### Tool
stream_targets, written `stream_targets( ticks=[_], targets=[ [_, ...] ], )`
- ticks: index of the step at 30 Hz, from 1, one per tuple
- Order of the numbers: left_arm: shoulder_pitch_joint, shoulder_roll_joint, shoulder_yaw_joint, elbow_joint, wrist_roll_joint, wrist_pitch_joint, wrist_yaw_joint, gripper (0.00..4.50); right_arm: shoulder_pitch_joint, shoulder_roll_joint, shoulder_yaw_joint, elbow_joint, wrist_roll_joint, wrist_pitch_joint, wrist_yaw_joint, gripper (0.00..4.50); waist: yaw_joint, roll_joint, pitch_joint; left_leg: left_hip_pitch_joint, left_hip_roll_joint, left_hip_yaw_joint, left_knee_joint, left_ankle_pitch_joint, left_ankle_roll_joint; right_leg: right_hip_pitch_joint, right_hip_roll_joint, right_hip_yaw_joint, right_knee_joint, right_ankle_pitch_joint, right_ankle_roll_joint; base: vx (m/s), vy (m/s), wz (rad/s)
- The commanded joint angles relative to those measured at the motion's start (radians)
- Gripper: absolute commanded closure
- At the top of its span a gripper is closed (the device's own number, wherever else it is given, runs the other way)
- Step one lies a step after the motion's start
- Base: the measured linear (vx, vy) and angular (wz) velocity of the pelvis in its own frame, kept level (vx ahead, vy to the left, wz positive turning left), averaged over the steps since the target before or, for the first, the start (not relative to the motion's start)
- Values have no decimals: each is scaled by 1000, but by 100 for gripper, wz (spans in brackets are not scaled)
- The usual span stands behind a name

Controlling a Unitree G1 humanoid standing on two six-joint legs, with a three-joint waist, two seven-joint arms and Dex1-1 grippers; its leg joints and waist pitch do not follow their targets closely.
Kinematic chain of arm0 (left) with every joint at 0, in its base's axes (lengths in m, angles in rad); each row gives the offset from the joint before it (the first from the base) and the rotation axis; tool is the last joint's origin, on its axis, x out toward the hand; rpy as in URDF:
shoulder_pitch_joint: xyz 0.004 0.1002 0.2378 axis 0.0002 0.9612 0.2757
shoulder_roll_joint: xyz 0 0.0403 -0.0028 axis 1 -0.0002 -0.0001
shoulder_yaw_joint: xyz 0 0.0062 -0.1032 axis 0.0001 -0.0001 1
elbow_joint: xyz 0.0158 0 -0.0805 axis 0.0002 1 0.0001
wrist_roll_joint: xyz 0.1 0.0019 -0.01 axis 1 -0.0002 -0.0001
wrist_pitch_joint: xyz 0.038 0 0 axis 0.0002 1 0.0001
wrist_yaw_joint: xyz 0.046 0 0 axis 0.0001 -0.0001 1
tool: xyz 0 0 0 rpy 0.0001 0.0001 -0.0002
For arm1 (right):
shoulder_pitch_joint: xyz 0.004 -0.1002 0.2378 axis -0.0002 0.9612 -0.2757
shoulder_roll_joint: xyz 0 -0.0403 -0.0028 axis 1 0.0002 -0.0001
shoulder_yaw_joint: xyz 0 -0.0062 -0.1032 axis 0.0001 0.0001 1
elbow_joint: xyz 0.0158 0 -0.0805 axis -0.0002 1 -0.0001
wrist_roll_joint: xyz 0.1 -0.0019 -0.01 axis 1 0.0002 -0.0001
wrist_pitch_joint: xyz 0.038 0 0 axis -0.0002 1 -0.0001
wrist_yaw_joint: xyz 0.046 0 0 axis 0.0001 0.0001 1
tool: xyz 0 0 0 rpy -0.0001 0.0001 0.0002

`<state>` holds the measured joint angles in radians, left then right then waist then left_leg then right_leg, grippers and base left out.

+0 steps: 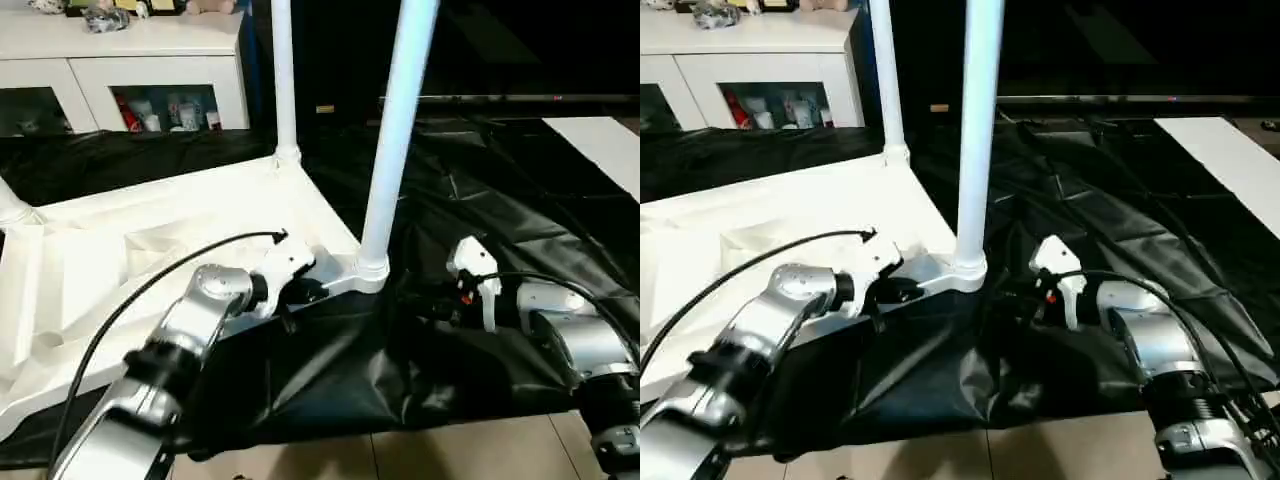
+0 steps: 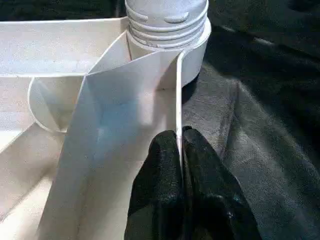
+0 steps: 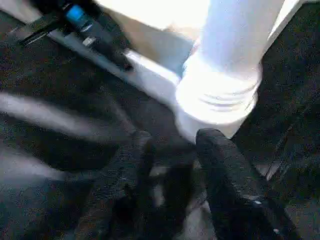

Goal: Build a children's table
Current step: Rotate leg to tighten

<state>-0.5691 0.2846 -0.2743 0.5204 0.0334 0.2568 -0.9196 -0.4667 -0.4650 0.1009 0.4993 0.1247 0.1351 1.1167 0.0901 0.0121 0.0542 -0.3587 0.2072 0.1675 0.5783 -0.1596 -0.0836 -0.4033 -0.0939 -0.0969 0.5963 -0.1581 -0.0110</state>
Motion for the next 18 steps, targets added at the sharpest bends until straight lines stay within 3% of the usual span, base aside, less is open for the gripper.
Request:
stream_targets(
  ticks=[1,2,4,8,18],
  targets=[
    [21,5,-22,-20,-8,-3,-39,450,-35,12,-16,18,-2,-32,-42,251,11,-24,-68,1,16,-1,-61,-278,65,42,-52,36,-90,-441,-134,0,0,0],
    [23,11,-28,-27,-6,1,-42,450,-41,16,-15,27,-8,-37,-61,232,13,-21,-68,5,17,1,-61,-274,65,41,-51,39,-88,-409,-152,0,0,0],
    [31,38,-45,-48,-11,-28,-85,450,-46,27,-19,36,0,-40,-69,227,18,-23,-70,1,17,2,-62,-258,67,47,-51,40,-79,-362,-169,0,0,0],
    [42,58,-53,-70,-19,-47,-129,450,-45,33,-16,36,2,-40,-60,189,30,-22,-72,0,19,5,-62,-233,68,50,-51,43,-70,-297,-184,0,0,0],
    [42,87,-63,-88,-32,-79,-201,450,-53,70,22,35,27,-22,-9,101,28,-19,-68,3,20,3,-67,-283,44,48,-53,44,-78,-364,-168,0,0,0]
  ],
)
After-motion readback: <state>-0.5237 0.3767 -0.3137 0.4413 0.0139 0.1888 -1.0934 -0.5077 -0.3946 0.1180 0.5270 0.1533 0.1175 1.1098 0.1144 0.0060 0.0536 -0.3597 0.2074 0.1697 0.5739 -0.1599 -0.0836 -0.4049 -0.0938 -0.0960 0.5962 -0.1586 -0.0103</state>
